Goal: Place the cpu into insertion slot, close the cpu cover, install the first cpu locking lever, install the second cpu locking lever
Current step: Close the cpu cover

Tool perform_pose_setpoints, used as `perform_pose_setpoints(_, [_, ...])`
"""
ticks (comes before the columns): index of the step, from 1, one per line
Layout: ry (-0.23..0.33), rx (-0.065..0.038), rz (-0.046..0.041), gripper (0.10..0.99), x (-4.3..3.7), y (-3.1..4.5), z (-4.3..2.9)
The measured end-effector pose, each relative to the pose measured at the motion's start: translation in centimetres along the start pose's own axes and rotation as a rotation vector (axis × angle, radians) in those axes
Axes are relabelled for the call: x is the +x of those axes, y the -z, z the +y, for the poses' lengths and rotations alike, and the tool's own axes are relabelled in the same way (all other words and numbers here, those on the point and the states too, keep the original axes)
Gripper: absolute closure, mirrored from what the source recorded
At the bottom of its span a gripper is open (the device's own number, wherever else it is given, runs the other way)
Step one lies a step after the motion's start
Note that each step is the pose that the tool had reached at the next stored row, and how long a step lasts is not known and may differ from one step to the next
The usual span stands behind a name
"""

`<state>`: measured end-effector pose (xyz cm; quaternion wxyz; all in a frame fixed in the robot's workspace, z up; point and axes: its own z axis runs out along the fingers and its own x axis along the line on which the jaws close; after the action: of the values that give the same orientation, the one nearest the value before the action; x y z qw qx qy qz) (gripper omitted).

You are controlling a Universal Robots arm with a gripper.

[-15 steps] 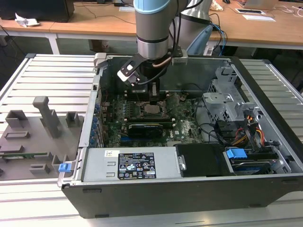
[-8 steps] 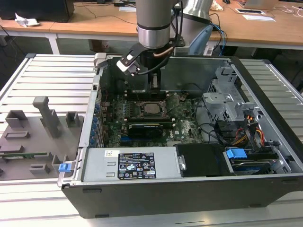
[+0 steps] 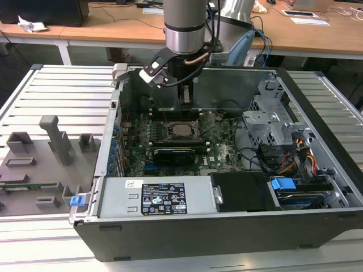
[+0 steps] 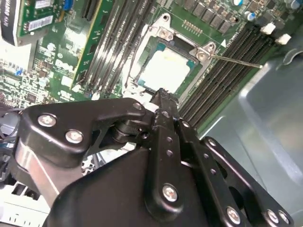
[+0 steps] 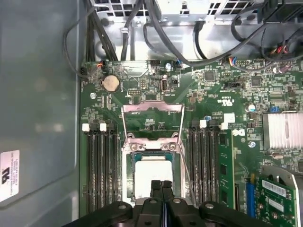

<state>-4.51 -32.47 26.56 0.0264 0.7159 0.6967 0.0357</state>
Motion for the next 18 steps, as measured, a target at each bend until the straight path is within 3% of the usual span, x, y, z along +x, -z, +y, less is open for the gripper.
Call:
perform_pose_setpoints(1, [0.000,0.006,-0.0002,0.980,0.01,-0.08,0.93])
perform_pose_setpoints(6, [0.000,0.023,-0.0004,0.980,0.08,-0.31,3.47])
perform_pose_setpoints(8, [0.001,0.027,-0.0006,0.980,0.09,-0.36,4.11])
perform_pose_setpoints(12, [0.026,0.029,0.0012,0.980,0.12,-0.46,4.73])
perform_pose_setpoints(15, [0.028,0.041,0.0010,0.980,0.16,-0.58,5.44])
perform_pose_setpoints(18, [0.054,0.043,0.0027,0.980,0.17,-0.65,5.73])
